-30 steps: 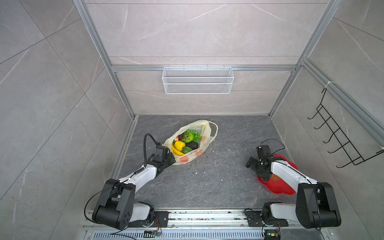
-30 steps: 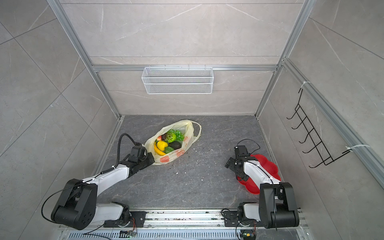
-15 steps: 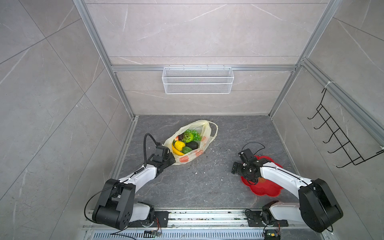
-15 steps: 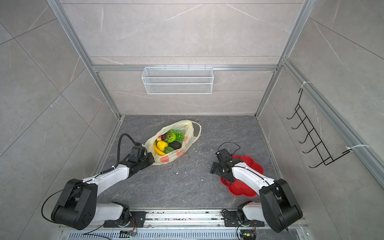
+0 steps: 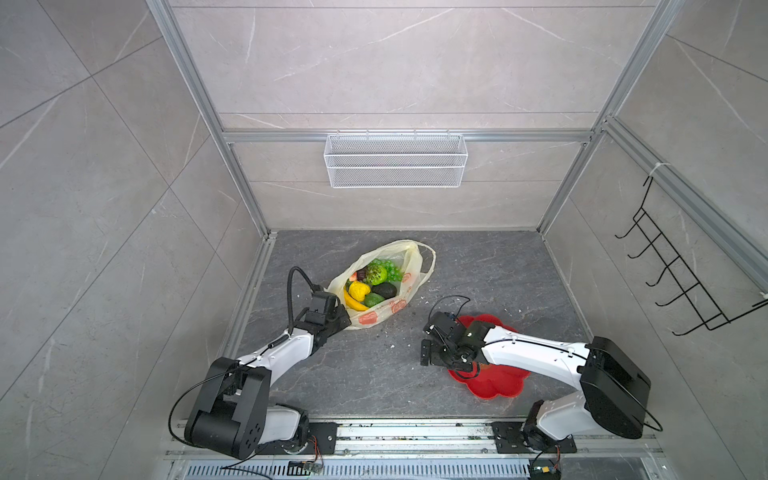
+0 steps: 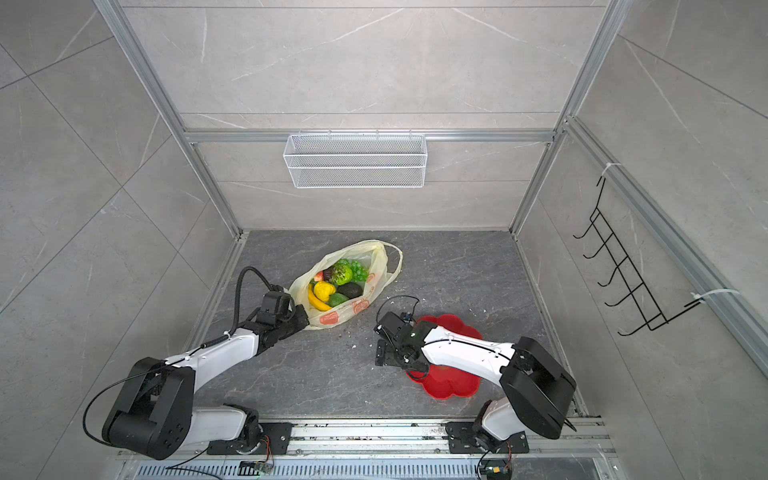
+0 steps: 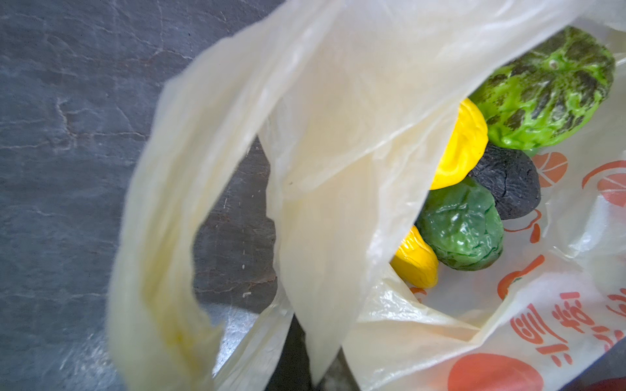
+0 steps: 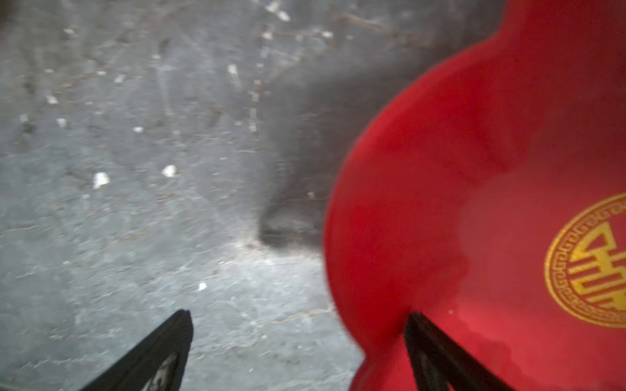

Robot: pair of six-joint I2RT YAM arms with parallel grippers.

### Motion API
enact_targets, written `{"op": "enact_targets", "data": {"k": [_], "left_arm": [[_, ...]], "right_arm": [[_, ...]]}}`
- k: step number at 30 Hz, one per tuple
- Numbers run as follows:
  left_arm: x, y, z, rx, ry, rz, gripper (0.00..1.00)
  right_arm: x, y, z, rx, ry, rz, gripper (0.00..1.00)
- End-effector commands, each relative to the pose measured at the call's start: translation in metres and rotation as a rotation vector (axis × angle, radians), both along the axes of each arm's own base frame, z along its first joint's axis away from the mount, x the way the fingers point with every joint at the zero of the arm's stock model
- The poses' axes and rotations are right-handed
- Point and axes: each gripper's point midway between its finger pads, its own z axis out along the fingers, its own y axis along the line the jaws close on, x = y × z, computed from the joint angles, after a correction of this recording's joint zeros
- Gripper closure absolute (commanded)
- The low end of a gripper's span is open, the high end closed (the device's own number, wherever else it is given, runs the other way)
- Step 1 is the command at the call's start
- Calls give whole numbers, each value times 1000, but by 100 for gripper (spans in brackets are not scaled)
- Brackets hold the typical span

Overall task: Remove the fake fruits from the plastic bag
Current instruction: 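Drag the red plate with the right gripper toward the bag and release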

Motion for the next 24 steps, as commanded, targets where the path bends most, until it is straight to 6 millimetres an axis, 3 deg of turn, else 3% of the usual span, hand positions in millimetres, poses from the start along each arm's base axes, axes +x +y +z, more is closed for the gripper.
{"op": "enact_targets", "data": {"k": [1,6,10,13,18,24], "left_arm": [[3,7,3,26,-22,23,100],[3,8,4,29,-25,23,100],[3,8,4,29,-26,23,100],[3,7,5,30,-27,20,100],[3,6,4,27,-24,17,100],[4,5,5,22,-23,10,100]], "right_arm": [[9,-21,18,-111,-62,-26,0],[26,-40,54,-207,-185,-27,0],[36,-50,58,-235,-207,-38,0],[52,-44,68,-187,-258,-39,0],[105,-37,82,-101,-312,-41,0],[181,9,102,85,-368,27,0]]}}
